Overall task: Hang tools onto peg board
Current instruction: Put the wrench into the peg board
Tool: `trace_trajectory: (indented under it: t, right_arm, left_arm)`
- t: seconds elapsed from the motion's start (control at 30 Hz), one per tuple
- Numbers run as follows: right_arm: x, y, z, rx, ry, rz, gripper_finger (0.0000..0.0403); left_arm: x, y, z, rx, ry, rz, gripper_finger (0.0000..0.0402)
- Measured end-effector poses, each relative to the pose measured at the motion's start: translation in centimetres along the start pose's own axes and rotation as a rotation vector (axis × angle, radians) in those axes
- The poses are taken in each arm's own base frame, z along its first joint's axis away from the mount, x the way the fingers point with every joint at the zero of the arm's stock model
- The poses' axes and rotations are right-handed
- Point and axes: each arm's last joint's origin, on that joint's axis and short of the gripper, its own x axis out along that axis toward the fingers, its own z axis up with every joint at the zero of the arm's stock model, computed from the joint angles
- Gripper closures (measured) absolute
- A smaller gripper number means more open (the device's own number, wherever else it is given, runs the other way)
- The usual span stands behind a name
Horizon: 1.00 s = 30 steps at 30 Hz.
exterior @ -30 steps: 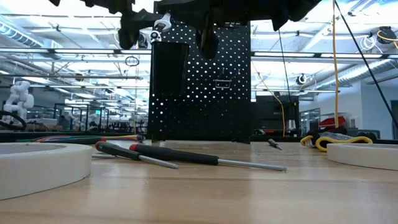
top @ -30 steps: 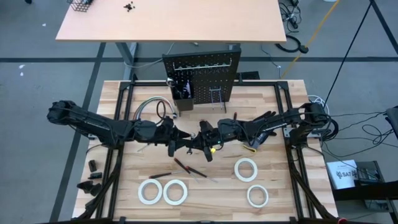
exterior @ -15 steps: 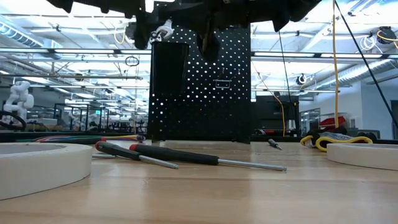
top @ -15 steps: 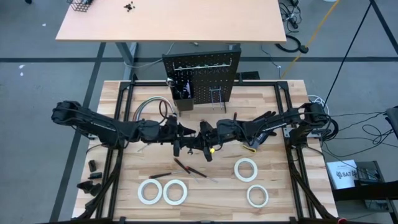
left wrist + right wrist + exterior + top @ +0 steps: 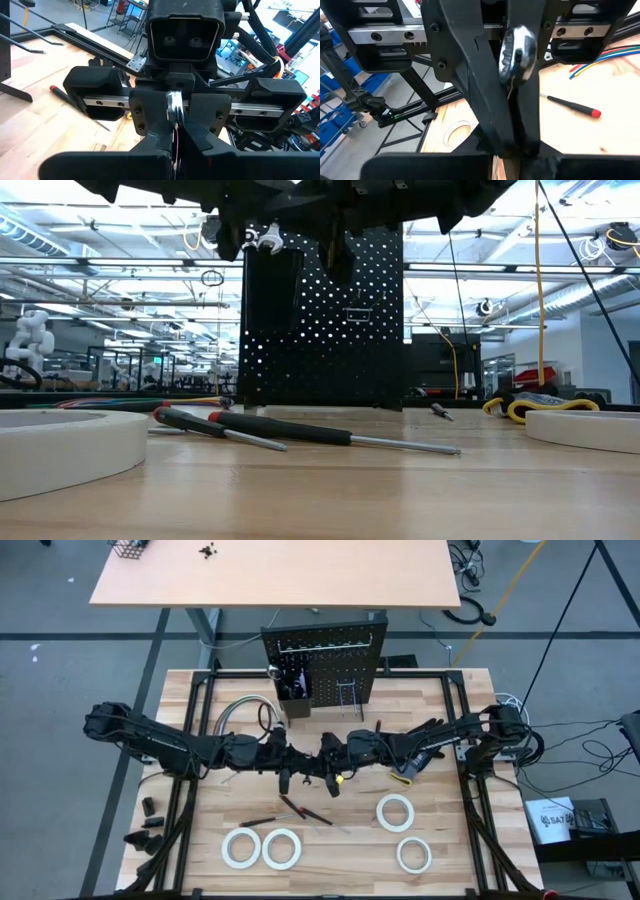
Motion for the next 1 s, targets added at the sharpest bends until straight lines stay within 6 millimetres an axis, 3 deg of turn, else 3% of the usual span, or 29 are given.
trace_trajectory:
  t: [0.17, 0.43, 0.63, 0.77, 1.0]
  right_arm:
    - [0.0, -0.2, 0.1, -0.033, 0.0, 0.004, 0.0376]
    - [0.0, -0.1, 0.0, -0.354, 0.009, -0.001, 0.0254]
    - [-0.4, -0.3, -0.1, -0.62, 0.063, -0.096, 0.0183]
    - [-0.5, 0.1, -0.2, -0.785, 0.068, -0.111, 0.0168]
    - [-0.3, 2.4, -0.6, -1.211, 0.021, -0.221, 0.0179]
  left_arm:
    - [0.0, 0.0, 0.0, 0.018, 0.001, 0.001, 0.0396]
    - [-0.4, 0.5, 0.4, 0.029, 0.023, -0.003, 0.0397]
    - [-3.1, 1.2, 1.6, 0.063, 0.09, 0.059, 0.0398]
    - [-5.3, 1.5, 2.4, 0.046, 0.116, 0.088, 0.0399]
    - [-6.0, 2.0, 2.9, -0.32, 0.192, -0.008, 0.0399]
